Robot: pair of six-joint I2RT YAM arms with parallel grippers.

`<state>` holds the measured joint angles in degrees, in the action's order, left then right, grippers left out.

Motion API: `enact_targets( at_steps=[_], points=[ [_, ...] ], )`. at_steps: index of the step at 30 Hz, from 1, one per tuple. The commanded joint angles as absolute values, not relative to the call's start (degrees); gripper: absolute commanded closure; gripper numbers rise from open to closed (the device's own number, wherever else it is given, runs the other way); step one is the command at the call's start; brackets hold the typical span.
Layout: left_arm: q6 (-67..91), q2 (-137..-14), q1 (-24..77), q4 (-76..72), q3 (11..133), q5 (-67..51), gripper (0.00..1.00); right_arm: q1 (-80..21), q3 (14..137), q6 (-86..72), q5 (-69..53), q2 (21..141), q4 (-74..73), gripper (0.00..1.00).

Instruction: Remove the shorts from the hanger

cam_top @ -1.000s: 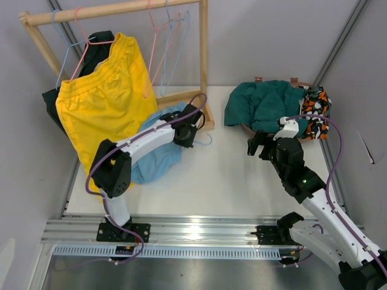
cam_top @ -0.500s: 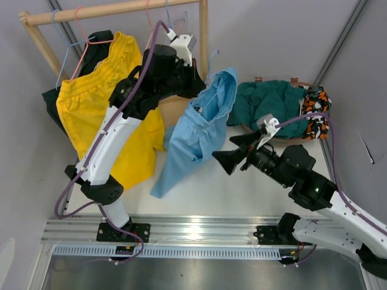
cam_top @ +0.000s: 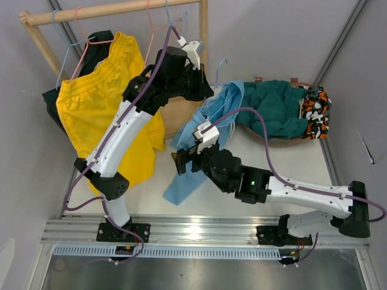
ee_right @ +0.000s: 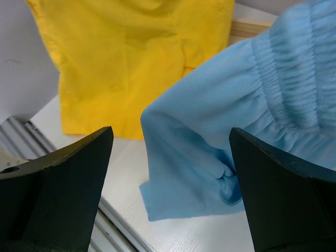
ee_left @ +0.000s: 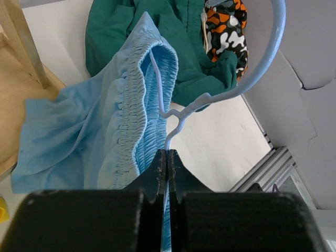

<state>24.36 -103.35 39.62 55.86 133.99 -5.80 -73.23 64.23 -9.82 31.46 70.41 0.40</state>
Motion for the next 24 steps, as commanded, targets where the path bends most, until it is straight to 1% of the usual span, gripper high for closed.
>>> enact_targets(
  at_steps=[1, 2, 8, 11, 14, 15, 16, 17, 18, 19, 20, 24],
  points=[
    [26.5, -100.5, 37.2, 51.5, 137.3, -9.7, 1.00, -78.4, 69.1, -9.3, 49.2, 73.8, 3.1, 0.01],
    [26.5, -100.5, 36.8, 51.4, 137.2, -10.5, 1.00, -79.1, 69.7, -9.7, 54.2, 74.7, 2.8, 0.01],
    [27.1, -99.6, 35.8, 49.0, 134.8, -12.3, 1.00, -82.3, 73.0, -15.3, 60.0, 81.3, 0.2, 0.01],
    [27.4, -99.8, 35.6, 48.3, 134.8, -13.3, 1.00, -83.5, 75.9, -16.3, 63.8, 85.8, -2.5, 0.01],
    [27.8, -99.4, 35.5, 48.1, 134.8, -14.4, 1.00, -84.0, 76.8, -16.2, 67.1, 89.0, -1.9, 0.01],
    [27.6, -99.1, 35.6, 48.3, 134.9, -14.5, 1.00, -83.9, 76.4, -16.1, 69.0, 89.5, -1.2, 0.05],
    [27.6, -98.9, 35.5, 48.3, 134.7, -14.5, 1.00, -83.8, 75.8, -14.4, 69.9, 89.8, 0.2, 0.12],
    [27.4, -98.4, 35.4, 48.5, 134.8, -14.6, 1.00, -83.8, 75.2, -13.5, 70.7, 90.1, 2.4, 0.27],
    [27.1, -98.2, 35.4, 48.5, 134.8, -14.6, 1.00, -83.6, 74.8, -12.8, 71.4, 90.5, 4.6, 0.64],
    [27.0, -97.9, 35.2, 48.6, 134.8, -14.7, 1.00, -83.5, 74.4, -12.6, 72.3, 90.7, 5.1, 0.85],
    [26.9, -97.6, 34.8, 48.7, 134.7, -14.8, 1.00, -83.5, 74.5, -12.9, 72.9, 91.0, 5.0, 0.99],
    [26.7, -97.2, 33.3, 49.0, 134.4, -15.0, 1.00, -84.8, 74.9, -12.4, 72.7, 91.6, 5.3, 1.00]
  ],
)
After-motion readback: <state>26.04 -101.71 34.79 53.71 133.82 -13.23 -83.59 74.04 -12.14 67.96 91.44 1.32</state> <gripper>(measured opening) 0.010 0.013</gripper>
